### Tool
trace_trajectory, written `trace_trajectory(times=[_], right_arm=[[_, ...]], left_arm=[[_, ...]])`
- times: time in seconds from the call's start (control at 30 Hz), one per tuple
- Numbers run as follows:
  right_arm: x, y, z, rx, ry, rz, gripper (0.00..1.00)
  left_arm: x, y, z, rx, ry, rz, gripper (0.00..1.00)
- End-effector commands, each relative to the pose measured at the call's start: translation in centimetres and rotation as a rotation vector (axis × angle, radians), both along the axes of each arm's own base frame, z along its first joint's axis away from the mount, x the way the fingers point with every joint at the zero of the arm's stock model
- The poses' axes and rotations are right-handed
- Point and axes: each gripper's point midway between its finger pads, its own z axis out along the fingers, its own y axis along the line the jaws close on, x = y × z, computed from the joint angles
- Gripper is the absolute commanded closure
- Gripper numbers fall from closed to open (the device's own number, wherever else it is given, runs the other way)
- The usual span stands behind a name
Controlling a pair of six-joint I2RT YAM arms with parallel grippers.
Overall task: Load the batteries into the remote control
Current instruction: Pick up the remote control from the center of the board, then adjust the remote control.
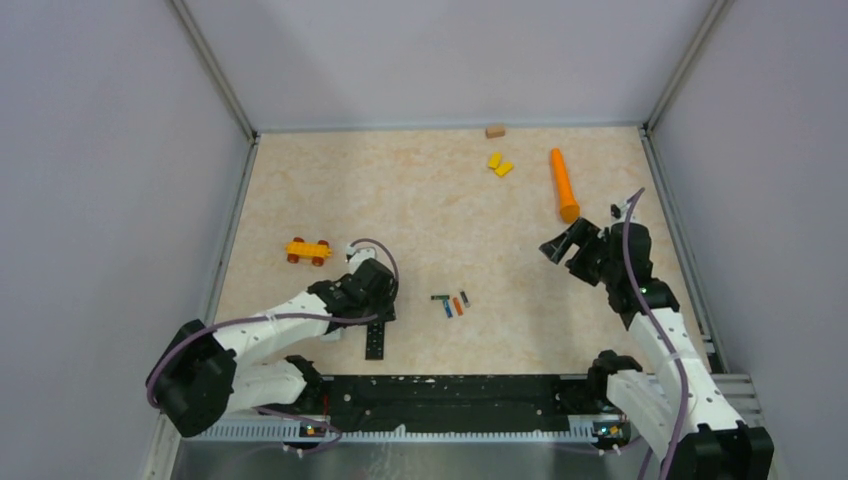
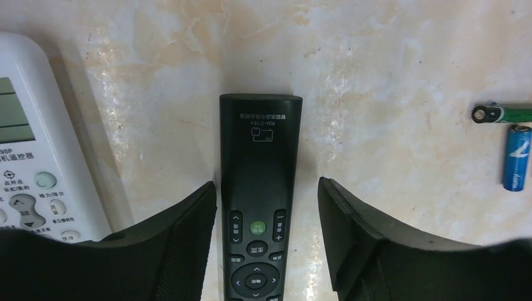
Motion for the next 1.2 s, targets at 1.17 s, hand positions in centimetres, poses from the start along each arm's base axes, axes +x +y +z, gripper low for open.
trace_trajectory(times=[1.17], right_arm=[[-2.4,19.3,6.6,0.367,-0.122,0.552,0.25]], left_arm=[[3.6,-15.8,15.7,-0.358,-0.394,-0.805,0.79]])
